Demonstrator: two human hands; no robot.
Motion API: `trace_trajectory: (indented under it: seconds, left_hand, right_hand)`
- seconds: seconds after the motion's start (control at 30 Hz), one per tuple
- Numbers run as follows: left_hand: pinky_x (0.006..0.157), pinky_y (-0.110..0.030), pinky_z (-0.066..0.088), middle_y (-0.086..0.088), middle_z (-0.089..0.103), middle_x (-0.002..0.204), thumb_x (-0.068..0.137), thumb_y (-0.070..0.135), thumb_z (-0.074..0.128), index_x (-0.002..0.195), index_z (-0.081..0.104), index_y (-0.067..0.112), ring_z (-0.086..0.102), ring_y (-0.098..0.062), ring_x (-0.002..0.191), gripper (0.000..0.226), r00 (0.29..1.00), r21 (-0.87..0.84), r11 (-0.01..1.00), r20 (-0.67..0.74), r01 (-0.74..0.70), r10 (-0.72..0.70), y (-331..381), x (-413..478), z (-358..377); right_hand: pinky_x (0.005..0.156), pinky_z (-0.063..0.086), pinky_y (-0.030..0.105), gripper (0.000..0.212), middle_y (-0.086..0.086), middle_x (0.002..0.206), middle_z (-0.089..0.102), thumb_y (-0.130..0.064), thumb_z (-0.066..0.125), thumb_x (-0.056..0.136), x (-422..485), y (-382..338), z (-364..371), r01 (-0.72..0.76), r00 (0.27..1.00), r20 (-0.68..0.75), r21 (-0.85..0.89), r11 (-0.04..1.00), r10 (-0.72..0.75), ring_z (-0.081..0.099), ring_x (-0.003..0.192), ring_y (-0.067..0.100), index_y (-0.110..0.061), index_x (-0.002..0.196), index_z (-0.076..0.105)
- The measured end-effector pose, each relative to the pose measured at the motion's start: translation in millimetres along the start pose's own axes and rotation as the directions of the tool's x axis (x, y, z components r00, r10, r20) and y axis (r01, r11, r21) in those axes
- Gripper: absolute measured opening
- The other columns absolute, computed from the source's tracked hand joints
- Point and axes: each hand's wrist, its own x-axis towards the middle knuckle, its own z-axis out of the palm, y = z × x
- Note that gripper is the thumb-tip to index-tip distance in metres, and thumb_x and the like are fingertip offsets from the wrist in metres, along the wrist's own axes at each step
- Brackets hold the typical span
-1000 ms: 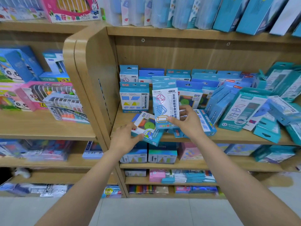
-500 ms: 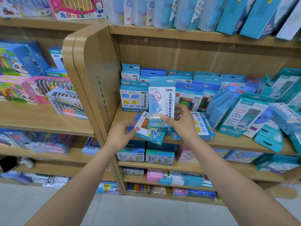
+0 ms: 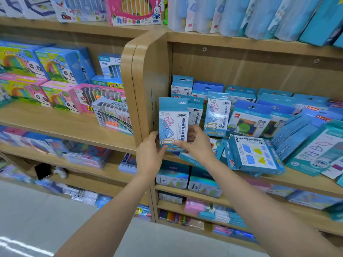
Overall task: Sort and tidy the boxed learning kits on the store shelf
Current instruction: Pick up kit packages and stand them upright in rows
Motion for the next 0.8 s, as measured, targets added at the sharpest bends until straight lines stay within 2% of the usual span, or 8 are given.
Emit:
trace_trajectory:
  seconds: [0.07,0.2,0.3,0.37,0.43,0.57,0.7,0.8]
  left_hand:
    - [0.071,-0.039,0.054,-0.004,0.07,0.103,0.085,0.025,0.07,0.122,0.056,0.017,0.065,-0.022,0.086,0.041,0.999,0.018,1.0,-0.051,-0.003,0.004,2,2,1]
    - [0.071,-0.039,0.053,-0.002,0.067,0.104,0.088,0.016,0.065,0.119,0.059,0.015,0.065,-0.022,0.085,0.032,0.989,0.036,0.996,-0.125,-0.077,0.081,1,-2,-3]
    - [0.067,-0.036,0.05,0.002,0.058,0.097,0.087,0.016,0.065,0.113,0.06,0.018,0.059,-0.018,0.083,0.026,0.98,0.069,0.989,-0.144,-0.127,0.136,-9,-10,-7]
    - [0.069,-0.033,0.045,-0.003,0.055,0.098,0.084,0.017,0.068,0.114,0.059,0.018,0.054,-0.022,0.087,0.031,0.967,0.199,0.968,-0.174,-0.15,0.186,-16,-14,-9]
    - [0.076,-0.037,0.041,-0.01,0.051,0.108,0.081,0.018,0.07,0.119,0.058,0.019,0.049,-0.028,0.096,0.04,0.952,0.331,0.933,-0.214,-0.139,0.218,-19,-16,-11]
    - [0.104,-0.045,0.039,-0.02,0.028,0.143,0.077,0.015,0.074,0.137,0.046,0.026,0.029,-0.037,0.135,0.067,0.975,0.31,0.938,-0.106,-0.155,0.196,-25,-21,-7]
    - [0.111,-0.05,0.031,-0.024,0.013,0.152,0.073,0.013,0.076,0.139,0.047,0.029,0.012,-0.043,0.143,0.073,0.977,0.346,0.921,-0.05,-0.177,0.206,-27,-29,1]
    - [0.112,-0.051,0.026,-0.022,0.013,0.152,0.075,0.01,0.071,0.138,0.048,0.027,0.01,-0.041,0.143,0.069,0.962,0.393,0.893,-0.069,-0.219,0.266,-18,-32,2]
  right_hand:
    - [0.081,0.054,0.028,0.052,0.001,0.107,0.067,-0.02,0.084,0.071,5,0,1,0.013,1.0,-0.01,-0.037,0.999,-0.013,0.064,0.094,0.012,-0.015,0.112,0.051]
    - [0.088,0.053,0.031,0.054,0.001,0.116,0.065,-0.019,0.082,0.074,13,1,9,0.013,1.0,0.008,-0.066,0.998,-0.012,0.062,0.104,0.014,-0.014,0.116,0.048]
    - [0.085,0.051,0.032,0.056,0.006,0.118,0.065,-0.017,0.081,0.074,18,4,14,0.018,0.999,0.041,-0.143,0.99,-0.012,0.062,0.107,0.019,-0.009,0.117,0.048]
    - [0.079,0.047,0.026,0.054,0.006,0.119,0.064,-0.018,0.081,0.075,21,4,16,0.031,0.998,0.054,-0.207,0.978,-0.02,0.061,0.108,0.02,-0.008,0.117,0.049]
    - [0.08,0.046,0.026,0.053,0.005,0.119,0.064,-0.024,0.081,0.074,23,6,16,0.053,0.998,0.034,-0.254,0.966,-0.046,0.06,0.108,0.019,-0.01,0.117,0.052]
    - [0.087,0.051,0.041,0.056,0.001,0.116,0.066,-0.034,0.081,0.072,23,10,18,0.074,0.997,-0.004,-0.32,0.944,-0.08,0.061,0.106,0.019,-0.016,0.118,0.053]
    - [0.088,0.049,0.044,0.056,0.002,0.118,0.065,-0.033,0.08,0.074,21,12,24,0.096,0.995,-0.006,-0.334,0.938,-0.104,0.061,0.107,0.02,-0.014,0.117,0.05]
    - [0.091,0.048,0.044,0.057,0.0,0.118,0.064,-0.031,0.08,0.074,19,14,21,0.1,0.995,0.035,-0.29,0.952,-0.094,0.061,0.106,0.018,-0.014,0.117,0.048]
